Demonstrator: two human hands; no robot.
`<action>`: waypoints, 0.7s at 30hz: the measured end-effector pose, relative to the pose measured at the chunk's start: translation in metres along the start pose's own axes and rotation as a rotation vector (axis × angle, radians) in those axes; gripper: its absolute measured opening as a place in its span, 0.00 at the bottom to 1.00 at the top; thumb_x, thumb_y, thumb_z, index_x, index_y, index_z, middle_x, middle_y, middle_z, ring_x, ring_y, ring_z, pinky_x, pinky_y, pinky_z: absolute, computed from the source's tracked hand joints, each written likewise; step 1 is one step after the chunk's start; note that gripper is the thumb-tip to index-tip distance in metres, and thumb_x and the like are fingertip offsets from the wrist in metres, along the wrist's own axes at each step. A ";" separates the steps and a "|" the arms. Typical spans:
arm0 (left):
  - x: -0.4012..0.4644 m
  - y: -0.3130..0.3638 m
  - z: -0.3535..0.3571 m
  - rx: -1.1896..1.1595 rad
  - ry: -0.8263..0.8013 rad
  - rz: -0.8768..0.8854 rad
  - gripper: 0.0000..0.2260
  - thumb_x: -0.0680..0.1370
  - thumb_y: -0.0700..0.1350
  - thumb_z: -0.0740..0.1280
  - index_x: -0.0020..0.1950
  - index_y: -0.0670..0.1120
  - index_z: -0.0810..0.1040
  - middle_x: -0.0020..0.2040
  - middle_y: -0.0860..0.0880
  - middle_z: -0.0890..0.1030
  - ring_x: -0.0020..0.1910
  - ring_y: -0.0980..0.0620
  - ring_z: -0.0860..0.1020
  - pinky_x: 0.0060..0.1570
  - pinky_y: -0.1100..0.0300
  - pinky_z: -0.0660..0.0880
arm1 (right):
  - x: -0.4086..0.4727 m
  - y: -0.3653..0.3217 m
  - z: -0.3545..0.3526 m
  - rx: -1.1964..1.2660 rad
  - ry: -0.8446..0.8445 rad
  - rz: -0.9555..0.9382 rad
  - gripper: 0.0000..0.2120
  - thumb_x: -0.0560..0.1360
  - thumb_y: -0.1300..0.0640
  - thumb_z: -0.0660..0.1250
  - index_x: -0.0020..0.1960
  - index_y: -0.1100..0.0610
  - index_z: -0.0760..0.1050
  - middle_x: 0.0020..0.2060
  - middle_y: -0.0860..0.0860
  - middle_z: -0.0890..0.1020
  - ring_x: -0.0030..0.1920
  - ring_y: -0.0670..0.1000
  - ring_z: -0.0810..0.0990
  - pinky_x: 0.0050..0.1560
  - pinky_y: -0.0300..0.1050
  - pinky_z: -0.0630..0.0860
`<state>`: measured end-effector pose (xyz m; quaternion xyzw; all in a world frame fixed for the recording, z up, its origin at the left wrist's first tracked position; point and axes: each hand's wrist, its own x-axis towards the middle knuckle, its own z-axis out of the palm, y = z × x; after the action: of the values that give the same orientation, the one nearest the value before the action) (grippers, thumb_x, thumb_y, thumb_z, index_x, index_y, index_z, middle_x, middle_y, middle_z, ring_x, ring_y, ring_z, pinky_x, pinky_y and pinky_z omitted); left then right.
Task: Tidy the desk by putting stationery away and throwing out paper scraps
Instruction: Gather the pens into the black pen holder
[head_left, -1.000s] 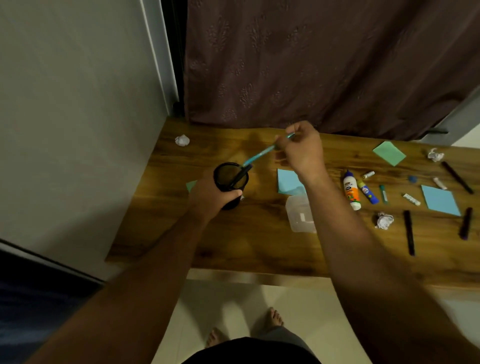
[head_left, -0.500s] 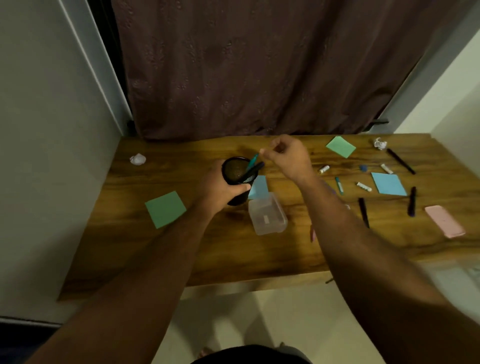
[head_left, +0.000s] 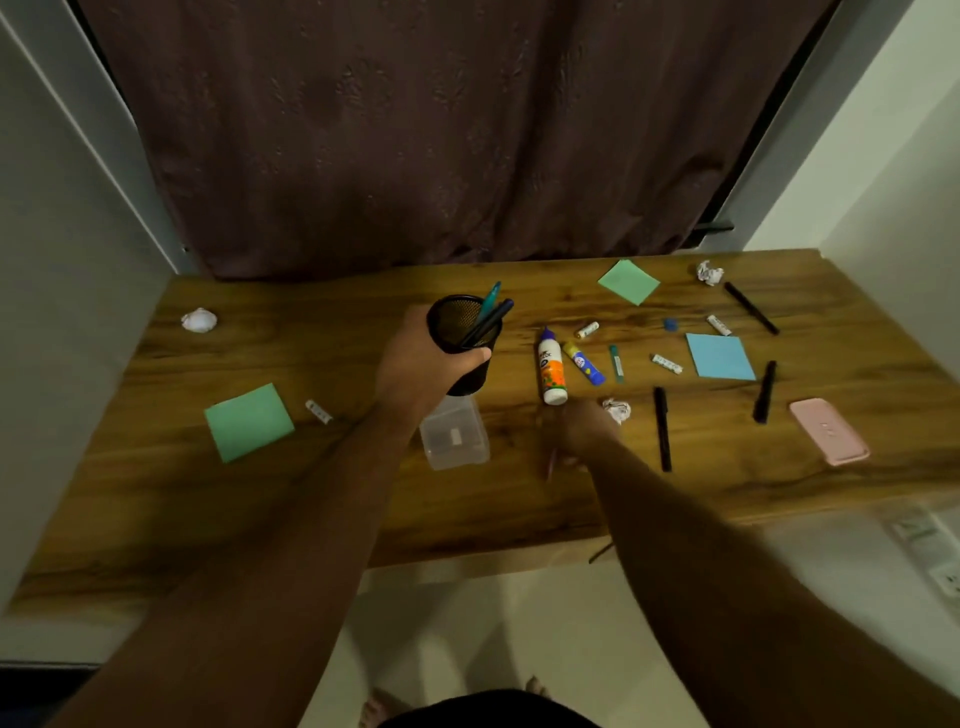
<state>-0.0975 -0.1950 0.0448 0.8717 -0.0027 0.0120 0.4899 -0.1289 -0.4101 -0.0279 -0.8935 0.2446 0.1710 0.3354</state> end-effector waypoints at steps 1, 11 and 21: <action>-0.002 0.003 0.004 0.002 0.006 -0.004 0.33 0.65 0.55 0.78 0.66 0.49 0.70 0.58 0.55 0.77 0.55 0.56 0.76 0.51 0.60 0.73 | 0.001 0.000 0.003 -0.014 -0.029 -0.007 0.11 0.76 0.49 0.66 0.44 0.58 0.78 0.33 0.53 0.82 0.32 0.53 0.83 0.43 0.51 0.83; -0.019 0.033 0.054 0.010 0.053 0.003 0.35 0.64 0.56 0.78 0.67 0.48 0.69 0.60 0.53 0.78 0.59 0.52 0.77 0.54 0.57 0.76 | -0.006 0.002 -0.041 0.318 -0.218 0.111 0.08 0.72 0.62 0.67 0.51 0.62 0.77 0.36 0.56 0.86 0.32 0.51 0.84 0.36 0.45 0.79; -0.029 0.069 0.121 0.022 -0.025 0.025 0.34 0.64 0.54 0.79 0.66 0.49 0.70 0.59 0.53 0.78 0.53 0.56 0.75 0.48 0.61 0.71 | -0.046 -0.003 -0.183 0.709 0.130 -0.414 0.06 0.75 0.65 0.67 0.51 0.64 0.74 0.34 0.56 0.85 0.30 0.51 0.82 0.29 0.42 0.76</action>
<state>-0.1256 -0.3342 0.0405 0.8770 -0.0196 0.0075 0.4800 -0.1393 -0.5178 0.1262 -0.7619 0.1239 -0.0516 0.6337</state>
